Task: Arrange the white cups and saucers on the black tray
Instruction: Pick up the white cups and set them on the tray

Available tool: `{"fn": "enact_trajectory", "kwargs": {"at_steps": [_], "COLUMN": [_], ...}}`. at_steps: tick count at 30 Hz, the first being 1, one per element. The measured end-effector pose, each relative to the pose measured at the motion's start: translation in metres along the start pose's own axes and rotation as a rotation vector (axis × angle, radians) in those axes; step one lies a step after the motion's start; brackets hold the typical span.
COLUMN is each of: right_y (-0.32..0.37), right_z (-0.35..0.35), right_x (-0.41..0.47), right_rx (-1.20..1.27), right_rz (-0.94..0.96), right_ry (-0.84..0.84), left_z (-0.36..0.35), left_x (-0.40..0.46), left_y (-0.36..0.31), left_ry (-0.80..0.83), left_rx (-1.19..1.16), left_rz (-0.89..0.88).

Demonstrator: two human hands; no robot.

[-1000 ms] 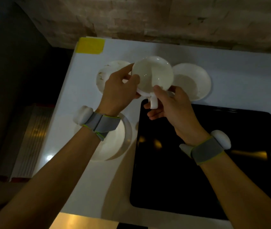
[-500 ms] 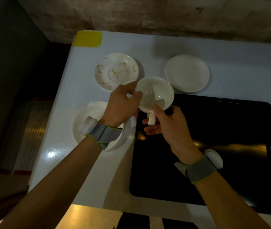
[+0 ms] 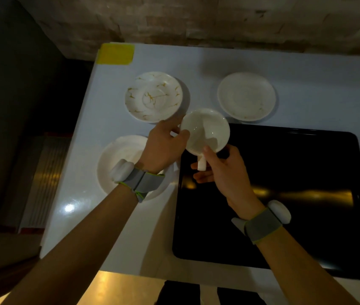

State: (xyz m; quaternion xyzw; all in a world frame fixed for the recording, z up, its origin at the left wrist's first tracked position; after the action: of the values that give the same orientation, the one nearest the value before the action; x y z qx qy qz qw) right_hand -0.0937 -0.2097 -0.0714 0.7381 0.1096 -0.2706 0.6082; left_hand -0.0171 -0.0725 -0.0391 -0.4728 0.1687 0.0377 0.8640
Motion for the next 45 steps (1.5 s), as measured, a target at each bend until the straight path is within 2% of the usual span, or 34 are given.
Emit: {"fn": "enact_trajectory", "kwargs": {"at_steps": [7,13,15,19,23,29,38,45], "right_y": [-0.005,0.006,0.013,0.029,0.051,0.064,0.068,0.064], "right_z": [0.006,0.025,0.038,0.067,0.111,0.165,0.258,0.321], "right_x": [-0.002,-0.017,-0.024,-0.035,-0.054,-0.074,-0.096,-0.109], "right_rx": [-0.026,-0.123,-0.122,-0.161,-0.177,-0.172,-0.144,-0.109], "right_rz": [-0.005,0.042,0.064,0.154,0.285,0.38,0.394,0.381], "right_ry": [0.001,0.033,0.026,-0.01,-0.084,-0.182,-0.401,-0.517], "left_z": [-0.004,0.007,0.003,-0.017,-0.058,-0.107,-0.199,-0.265], "left_x": [-0.004,-0.005,-0.008,-0.016,-0.024,-0.032,-0.044,-0.042], "left_y": [-0.002,-0.032,-0.052,-0.089,-0.12,-0.145,-0.182,-0.21], "left_ry": [0.007,-0.192,-0.216,-0.132,0.006,0.131,0.327,0.418], "left_rx": [0.024,0.218,0.215,0.097,0.073,0.038,0.043,0.073], "left_rz": [-0.055,-0.25,-0.314,-0.382,-0.411,-0.384,-0.384,-0.402]}}
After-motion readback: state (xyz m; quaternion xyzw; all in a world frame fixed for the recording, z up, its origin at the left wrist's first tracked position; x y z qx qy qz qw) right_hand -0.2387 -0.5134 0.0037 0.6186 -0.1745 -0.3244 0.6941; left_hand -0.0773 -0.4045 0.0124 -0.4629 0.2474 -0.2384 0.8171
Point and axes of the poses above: each hand's wrist, its own x-axis towards the middle knuckle, its own z-axis out of the back of the hand, y = z × x, the point moved 6 cm from there along x, towards the middle knuckle, and after that the axes turned 1 degree about y, right-handed, at the moved point
